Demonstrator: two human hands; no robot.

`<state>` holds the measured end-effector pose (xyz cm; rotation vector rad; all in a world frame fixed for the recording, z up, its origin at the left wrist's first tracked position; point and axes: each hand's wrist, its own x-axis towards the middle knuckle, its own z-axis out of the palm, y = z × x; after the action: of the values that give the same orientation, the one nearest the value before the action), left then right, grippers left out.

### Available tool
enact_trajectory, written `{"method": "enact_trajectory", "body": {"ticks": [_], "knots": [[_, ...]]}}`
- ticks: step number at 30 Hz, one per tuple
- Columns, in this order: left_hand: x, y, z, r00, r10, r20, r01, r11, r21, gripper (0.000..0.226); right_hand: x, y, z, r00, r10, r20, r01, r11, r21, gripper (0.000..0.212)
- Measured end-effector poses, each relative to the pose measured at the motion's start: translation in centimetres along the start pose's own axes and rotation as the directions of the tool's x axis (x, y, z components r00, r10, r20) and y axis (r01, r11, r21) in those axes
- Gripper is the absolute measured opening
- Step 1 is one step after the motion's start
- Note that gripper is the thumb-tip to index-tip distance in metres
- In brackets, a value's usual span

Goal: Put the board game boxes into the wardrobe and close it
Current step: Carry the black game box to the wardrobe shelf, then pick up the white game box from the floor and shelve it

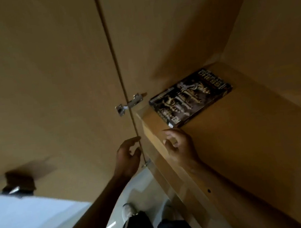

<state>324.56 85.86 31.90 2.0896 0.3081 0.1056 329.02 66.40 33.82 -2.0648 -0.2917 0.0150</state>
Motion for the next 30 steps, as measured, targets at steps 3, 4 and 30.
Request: {"method": "enact_trajectory", "body": {"ticks": [3, 4, 30], "knots": [[-5.8, -4.2, -2.3, 0.974, -0.203, -0.101, 0.191, 0.974, -0.121, 0.031, -2.2, -2.0, 3.5, 0.984, -0.018, 0.178, 0.008, 0.998, 0.059, 0.029], [-7.6, -5.0, -3.1, 0.961, -0.241, -0.135, 0.221, 0.964, -0.144, 0.030, -3.0, -2.7, 4.5, 0.973, -0.011, 0.232, -0.003, 0.998, 0.061, 0.029], [-72.3, -19.1, -20.4, -0.055, -0.767, -0.639, 0.207, 0.617, -0.759, 0.029, -51.0, -24.4, 36.4, -0.001, -0.251, 0.968, 0.306, 0.921, 0.239, 0.026]]}}
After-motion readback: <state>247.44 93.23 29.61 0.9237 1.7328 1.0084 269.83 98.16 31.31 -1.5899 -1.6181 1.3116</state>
